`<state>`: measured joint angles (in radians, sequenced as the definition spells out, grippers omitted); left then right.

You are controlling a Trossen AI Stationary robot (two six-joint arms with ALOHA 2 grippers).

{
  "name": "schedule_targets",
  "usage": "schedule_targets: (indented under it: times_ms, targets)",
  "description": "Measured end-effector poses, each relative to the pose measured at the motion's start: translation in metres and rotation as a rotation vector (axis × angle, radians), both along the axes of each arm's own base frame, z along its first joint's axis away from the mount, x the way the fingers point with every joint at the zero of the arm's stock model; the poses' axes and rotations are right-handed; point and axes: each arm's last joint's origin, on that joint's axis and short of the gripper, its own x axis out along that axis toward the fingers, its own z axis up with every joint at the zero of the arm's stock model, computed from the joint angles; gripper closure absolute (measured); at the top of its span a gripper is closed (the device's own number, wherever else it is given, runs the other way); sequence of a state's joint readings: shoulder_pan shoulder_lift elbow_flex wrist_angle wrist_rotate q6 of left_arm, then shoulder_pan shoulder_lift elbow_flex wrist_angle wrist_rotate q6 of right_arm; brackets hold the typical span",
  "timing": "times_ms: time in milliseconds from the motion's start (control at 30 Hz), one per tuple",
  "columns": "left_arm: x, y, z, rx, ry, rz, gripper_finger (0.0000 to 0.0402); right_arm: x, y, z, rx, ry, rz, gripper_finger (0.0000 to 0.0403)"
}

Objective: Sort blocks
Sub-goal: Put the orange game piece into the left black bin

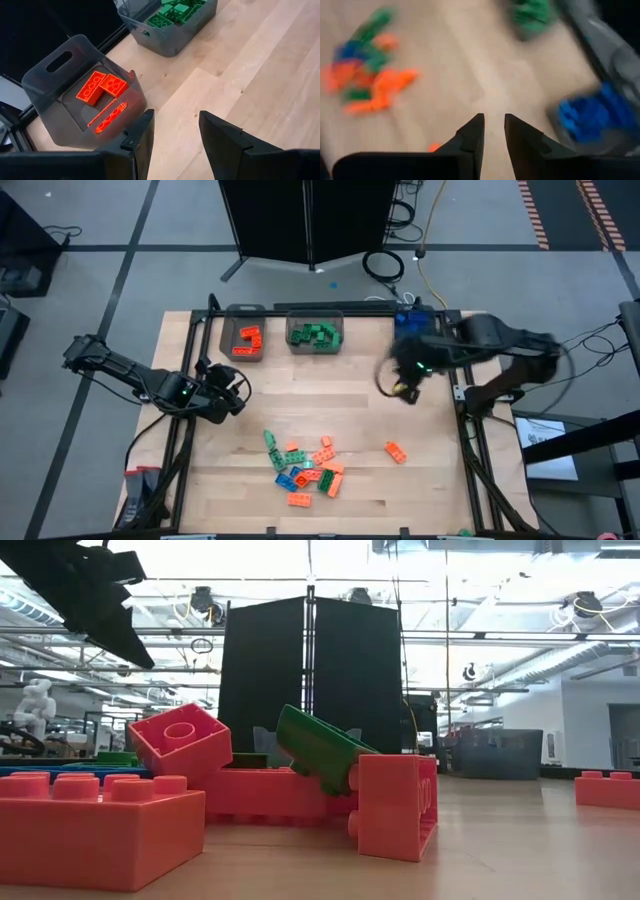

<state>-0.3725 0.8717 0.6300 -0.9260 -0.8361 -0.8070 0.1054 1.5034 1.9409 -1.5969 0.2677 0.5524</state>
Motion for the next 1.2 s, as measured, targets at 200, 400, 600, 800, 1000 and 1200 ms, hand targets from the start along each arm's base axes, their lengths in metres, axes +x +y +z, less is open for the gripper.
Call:
schedule_targets:
  times_ms: [200, 400, 600, 800, 1000, 1200]
  targets:
    - [0.002, 0.000, -0.001, 0.004, 0.002, 0.008, 0.0241, -0.052, 0.028, -0.070, 0.191, 0.019, -0.402, 0.0357]
    - [0.003, -0.001, -0.002, -0.006, -0.005, 0.017, 0.0241, -0.053, 0.066, -0.156, 0.409, 0.154, -0.393, 0.0388]
    - [0.003, -0.001, -0.002, -0.008, -0.005, 0.016, 0.0241, -0.034, 0.089, -0.207, 0.494, 0.112, -0.352, 0.0393]
    - [0.003, -0.001, -0.002, -0.009, -0.004, 0.015, 0.0241, -0.026, 0.093, -0.221, 0.454, 0.147, -0.276, 0.0322]
    - [0.003, -0.001, -0.002, -0.010, -0.005, 0.016, 0.0241, -0.026, 0.095, -0.221, 0.463, 0.144, -0.274, 0.0209]
    - [0.005, -0.002, -0.002, -0.018, -0.022, 0.016, 0.0241, -0.023, 0.098, -0.228, 0.432, 0.165, -0.256, 0.0124]
